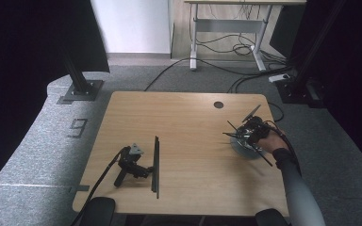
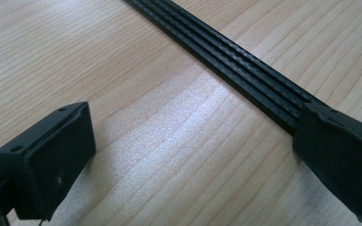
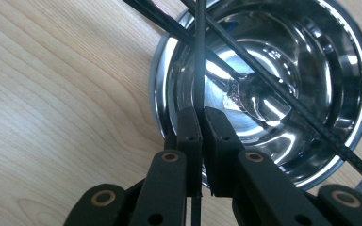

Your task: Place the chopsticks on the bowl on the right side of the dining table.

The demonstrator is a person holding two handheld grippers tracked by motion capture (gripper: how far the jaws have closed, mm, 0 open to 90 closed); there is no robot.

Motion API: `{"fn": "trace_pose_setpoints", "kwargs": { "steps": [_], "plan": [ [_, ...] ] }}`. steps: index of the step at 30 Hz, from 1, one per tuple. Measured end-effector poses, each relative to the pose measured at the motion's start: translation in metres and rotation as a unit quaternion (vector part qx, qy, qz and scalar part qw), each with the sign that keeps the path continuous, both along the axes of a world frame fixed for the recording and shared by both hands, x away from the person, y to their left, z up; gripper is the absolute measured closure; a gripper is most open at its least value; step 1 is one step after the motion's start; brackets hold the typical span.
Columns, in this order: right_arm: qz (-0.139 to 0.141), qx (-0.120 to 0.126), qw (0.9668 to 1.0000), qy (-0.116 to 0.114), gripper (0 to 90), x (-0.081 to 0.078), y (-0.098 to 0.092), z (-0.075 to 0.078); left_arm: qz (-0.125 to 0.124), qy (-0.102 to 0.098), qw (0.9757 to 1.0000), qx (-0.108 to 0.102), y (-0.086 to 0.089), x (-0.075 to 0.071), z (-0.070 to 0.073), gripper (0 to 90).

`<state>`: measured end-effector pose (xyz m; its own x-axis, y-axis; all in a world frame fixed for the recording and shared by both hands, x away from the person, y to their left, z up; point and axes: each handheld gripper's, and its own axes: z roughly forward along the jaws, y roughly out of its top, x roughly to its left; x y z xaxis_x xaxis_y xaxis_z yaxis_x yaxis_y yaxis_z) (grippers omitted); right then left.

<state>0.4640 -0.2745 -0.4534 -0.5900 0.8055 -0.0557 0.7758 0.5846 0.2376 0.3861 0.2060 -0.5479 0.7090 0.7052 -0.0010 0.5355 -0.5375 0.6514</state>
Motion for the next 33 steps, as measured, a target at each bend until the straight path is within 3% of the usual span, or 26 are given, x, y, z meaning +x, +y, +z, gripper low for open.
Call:
{"fn": "trace_pose_setpoints", "kwargs": {
  "steps": [7,19,28,33],
  "plan": [
    [-0.007,-0.005,1.0,0.004,85.5,0.004,-0.004,-0.009,0.0,0.0,1.0,0.0,0.0,0.0,0.0,0.0],
    [-0.014,0.014,0.9998,-0.005,84.5,0.002,-0.01,-0.011,0.0,0.0,1.0,0.0,0.0,0.0,0.0,0.0],
    [-0.021,0.034,0.9989,-0.022,68.5,-0.004,-0.014,-0.01,0.0,0.0,1.0,0.001,0.0,0.0,0.0,0.0],
    [-0.025,0.049,0.9975,-0.045,51.9,-0.009,-0.016,-0.004,0.0,0.0,1.0,0.001,0.0,0.0,0.0,0.0]
  ]
}}
